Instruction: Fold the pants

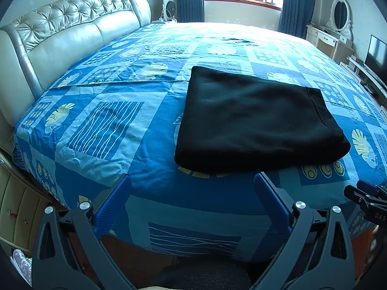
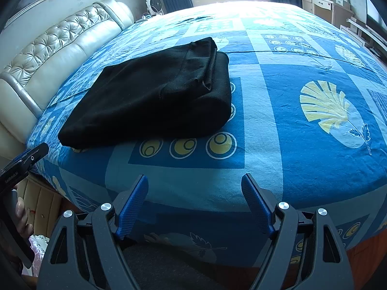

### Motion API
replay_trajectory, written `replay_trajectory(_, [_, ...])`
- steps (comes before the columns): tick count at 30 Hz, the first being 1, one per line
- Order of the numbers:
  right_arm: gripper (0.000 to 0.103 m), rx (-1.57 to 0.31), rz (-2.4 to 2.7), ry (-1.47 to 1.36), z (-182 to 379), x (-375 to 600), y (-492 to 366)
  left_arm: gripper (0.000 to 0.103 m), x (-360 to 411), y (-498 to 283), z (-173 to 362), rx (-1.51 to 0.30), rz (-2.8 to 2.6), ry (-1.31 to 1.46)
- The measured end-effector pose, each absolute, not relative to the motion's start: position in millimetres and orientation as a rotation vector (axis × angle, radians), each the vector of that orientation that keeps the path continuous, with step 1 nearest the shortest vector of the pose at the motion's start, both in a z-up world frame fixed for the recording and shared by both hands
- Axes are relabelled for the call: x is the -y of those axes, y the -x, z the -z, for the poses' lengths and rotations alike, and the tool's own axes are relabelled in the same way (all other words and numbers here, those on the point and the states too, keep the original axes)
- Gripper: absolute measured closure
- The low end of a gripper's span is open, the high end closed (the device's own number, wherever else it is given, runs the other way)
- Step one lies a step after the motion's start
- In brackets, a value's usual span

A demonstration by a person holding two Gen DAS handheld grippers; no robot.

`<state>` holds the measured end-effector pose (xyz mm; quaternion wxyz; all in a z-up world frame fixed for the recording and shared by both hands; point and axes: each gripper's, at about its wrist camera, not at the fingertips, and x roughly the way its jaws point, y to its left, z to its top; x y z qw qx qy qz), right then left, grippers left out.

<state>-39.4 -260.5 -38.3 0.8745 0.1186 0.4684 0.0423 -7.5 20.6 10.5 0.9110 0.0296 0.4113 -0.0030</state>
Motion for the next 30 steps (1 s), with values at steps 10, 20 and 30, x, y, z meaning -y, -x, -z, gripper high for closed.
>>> replay_trajectory(10, [0.025,-0.983,-0.093,-0.245,40,256,40,0.002,-23,6,-9,-0.856,-0.002,-0.054])
replay_trajectory(20, [0.025,-0.988,-0.104,-0.244,41,254,40,0.002,-22,8,-18,-0.84,0.037,0.006])
replay_trajectory(30, [0.024,-0.887,-0.129,-0.329,-8,281,2,0.002,-69,-73,-23,-0.831,-0.017,-0.029])
